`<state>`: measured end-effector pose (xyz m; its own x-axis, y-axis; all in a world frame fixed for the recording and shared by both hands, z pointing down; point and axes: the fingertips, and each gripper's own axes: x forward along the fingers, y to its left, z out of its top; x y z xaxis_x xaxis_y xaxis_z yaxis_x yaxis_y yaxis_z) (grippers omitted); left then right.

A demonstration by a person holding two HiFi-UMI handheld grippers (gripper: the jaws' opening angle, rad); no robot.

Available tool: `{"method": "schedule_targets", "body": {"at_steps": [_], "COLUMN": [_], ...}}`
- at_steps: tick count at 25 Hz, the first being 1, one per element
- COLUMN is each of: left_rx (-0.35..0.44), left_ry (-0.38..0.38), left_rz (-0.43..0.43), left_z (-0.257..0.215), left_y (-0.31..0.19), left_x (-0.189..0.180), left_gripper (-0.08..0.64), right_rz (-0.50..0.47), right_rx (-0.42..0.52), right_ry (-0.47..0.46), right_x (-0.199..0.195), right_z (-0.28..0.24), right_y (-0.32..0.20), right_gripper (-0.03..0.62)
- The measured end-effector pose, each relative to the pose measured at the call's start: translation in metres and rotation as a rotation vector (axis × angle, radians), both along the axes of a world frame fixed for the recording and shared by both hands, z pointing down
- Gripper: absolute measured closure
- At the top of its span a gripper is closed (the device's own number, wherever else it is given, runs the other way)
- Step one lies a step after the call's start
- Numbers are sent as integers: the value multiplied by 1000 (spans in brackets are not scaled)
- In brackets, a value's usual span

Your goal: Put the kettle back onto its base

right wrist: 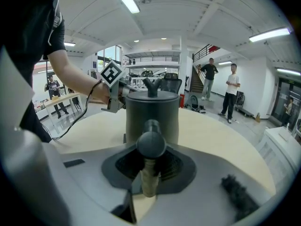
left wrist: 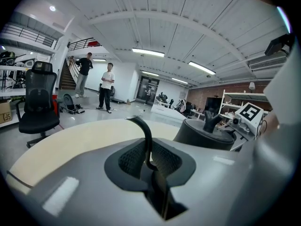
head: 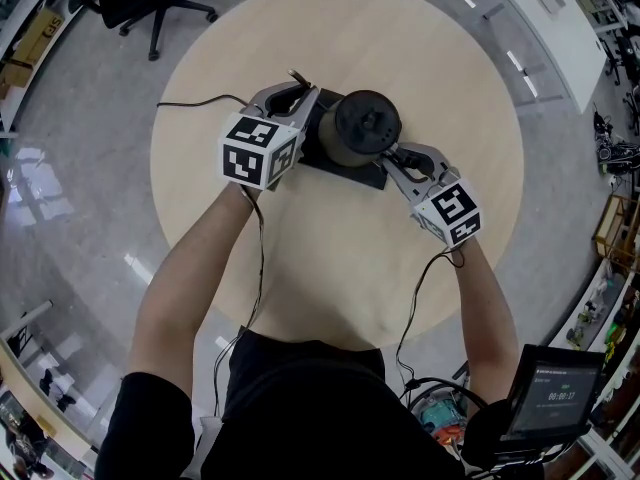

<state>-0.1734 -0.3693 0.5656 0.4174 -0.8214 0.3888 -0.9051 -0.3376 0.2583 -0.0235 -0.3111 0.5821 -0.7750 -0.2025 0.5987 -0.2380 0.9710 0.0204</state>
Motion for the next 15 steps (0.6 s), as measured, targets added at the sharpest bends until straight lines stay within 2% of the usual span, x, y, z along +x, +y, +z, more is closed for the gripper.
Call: {"method": "schedule_targets", "body": {"at_steps": [15], "left_rx": [1], "left_ry": [13], "left_rz": [-15], "left_z": [7], "left_y": [-10], "left_x": [3], "left_gripper": [518], "right_rz": [-1], "right_rx": [-13], "right_ry": [-12], "right_x": [3], "right_z": [7], "right_y": [-10], "right_gripper": [527]}}
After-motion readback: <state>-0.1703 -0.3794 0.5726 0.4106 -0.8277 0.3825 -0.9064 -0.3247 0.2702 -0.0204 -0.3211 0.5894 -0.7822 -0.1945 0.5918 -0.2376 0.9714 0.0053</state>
